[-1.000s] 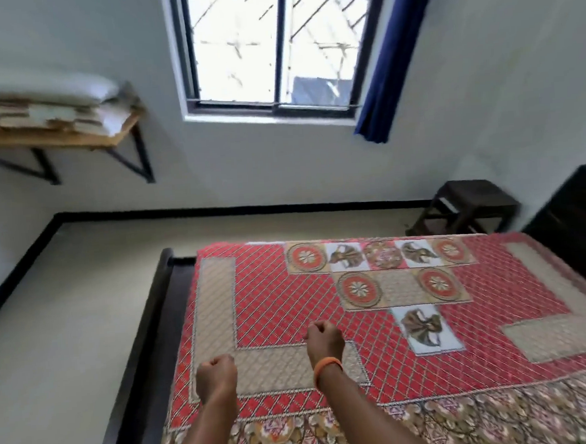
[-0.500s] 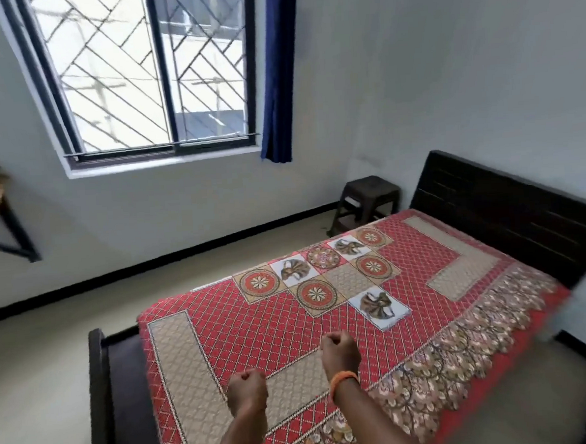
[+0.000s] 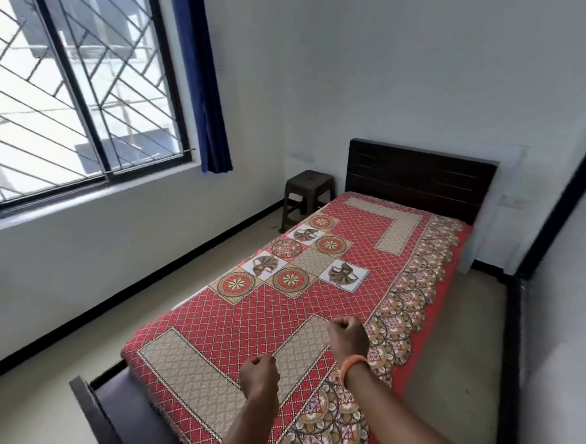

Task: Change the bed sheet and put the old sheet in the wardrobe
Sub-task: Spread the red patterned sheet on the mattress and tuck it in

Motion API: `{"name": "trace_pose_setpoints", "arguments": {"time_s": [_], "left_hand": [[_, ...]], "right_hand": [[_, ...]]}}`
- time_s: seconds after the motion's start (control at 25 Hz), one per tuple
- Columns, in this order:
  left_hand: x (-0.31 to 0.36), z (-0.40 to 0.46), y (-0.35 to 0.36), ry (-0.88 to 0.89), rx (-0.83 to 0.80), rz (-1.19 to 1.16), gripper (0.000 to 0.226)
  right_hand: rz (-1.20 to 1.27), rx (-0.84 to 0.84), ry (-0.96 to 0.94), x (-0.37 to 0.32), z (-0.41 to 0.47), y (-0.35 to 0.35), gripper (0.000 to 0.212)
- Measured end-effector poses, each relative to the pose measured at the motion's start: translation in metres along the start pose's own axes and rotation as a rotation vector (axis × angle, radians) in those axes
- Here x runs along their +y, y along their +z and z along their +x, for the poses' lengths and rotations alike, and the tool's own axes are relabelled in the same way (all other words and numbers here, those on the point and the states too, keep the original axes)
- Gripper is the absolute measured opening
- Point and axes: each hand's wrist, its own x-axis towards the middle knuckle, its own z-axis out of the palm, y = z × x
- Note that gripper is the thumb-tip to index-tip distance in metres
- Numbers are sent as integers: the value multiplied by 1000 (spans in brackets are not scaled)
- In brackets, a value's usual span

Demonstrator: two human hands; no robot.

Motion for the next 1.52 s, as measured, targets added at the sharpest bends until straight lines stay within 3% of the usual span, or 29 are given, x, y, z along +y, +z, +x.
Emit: {"name": "trace_pose_setpoints", "arguments": {"time_s": [0.24,0.64,1.0,1.16,1.36,1.52], "left_hand": [[-6,-45,-53,85,-99,34,12],[42,-53,-221,261,-18,18,9],[87,59,-428,259,85,-17,10],[108,130,-511,247,49,31,22],[135,202,-546,197,-25,120,26],[160,282,-544,139,-112,131,29]], "right_hand": [[95,71,-11,9,-74,-15,7],[170,39,-57,-44,-216,35,13],[177,20,-16,-86,-310,248,10],[157,4,60,-90,-347,345,13],[112,26,81,-112,-346,431,12],[106,52,123,-127,-296,515,8]]}}
